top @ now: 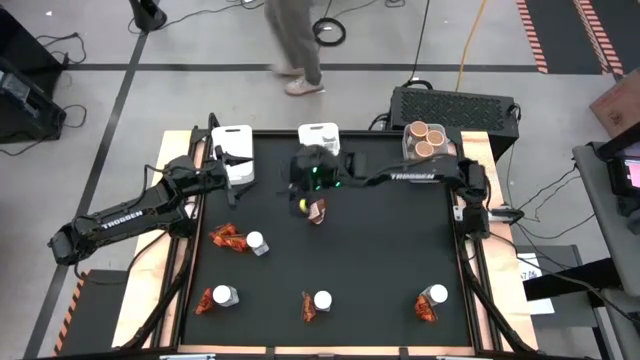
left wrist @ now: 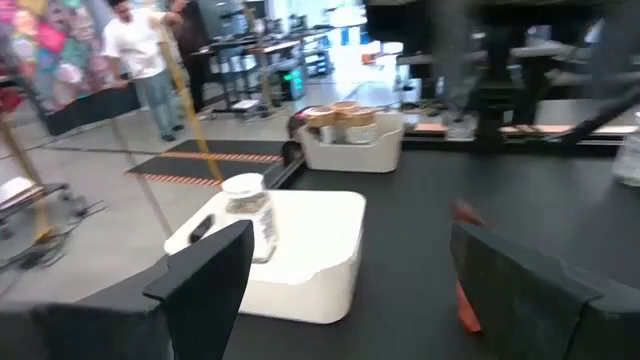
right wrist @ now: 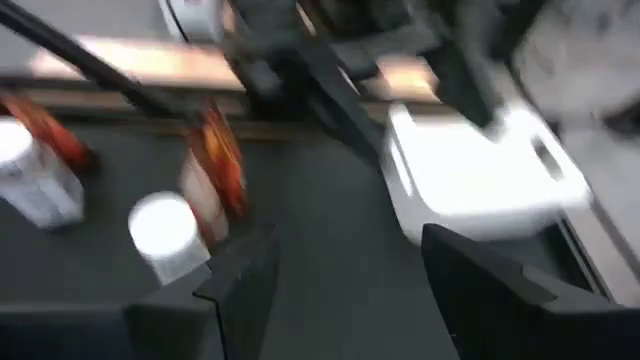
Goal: Sort spices by type
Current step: Put the white seasoning bottle into the right white bin
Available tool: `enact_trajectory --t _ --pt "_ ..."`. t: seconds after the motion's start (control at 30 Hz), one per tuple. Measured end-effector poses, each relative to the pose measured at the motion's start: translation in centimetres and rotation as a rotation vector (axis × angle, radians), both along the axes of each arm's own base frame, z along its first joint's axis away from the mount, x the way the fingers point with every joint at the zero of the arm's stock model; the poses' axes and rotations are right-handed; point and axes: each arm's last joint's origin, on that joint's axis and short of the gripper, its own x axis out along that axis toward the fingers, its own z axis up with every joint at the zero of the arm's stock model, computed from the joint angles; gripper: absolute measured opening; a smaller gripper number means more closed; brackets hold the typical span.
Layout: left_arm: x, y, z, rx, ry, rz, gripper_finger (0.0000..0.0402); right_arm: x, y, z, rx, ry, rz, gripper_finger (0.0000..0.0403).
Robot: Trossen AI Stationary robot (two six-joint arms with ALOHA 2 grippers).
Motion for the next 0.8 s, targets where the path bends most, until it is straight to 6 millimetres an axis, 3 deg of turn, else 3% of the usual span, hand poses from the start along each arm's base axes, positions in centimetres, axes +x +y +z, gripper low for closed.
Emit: enact_trajectory --t 0.27,0.5,0.8 --pt "-0.1 0.3 -0.1 0.000 0.016 0.112 0.0338 4.6 3.9 -5.5 -0.034 -0.148 0.198 0.0240" --pt "-0.2 0.5 -0.3 0.001 0.039 0.166 0.0338 6.4 4.4 -10.0 -0.010 -0.148 0.259 0.0240" --pt "0.0 0.6 -0.6 0.007 0.065 0.164 0.0338 6.6 4.6 -11.4 0.031 -0.130 0.329 0.0240"
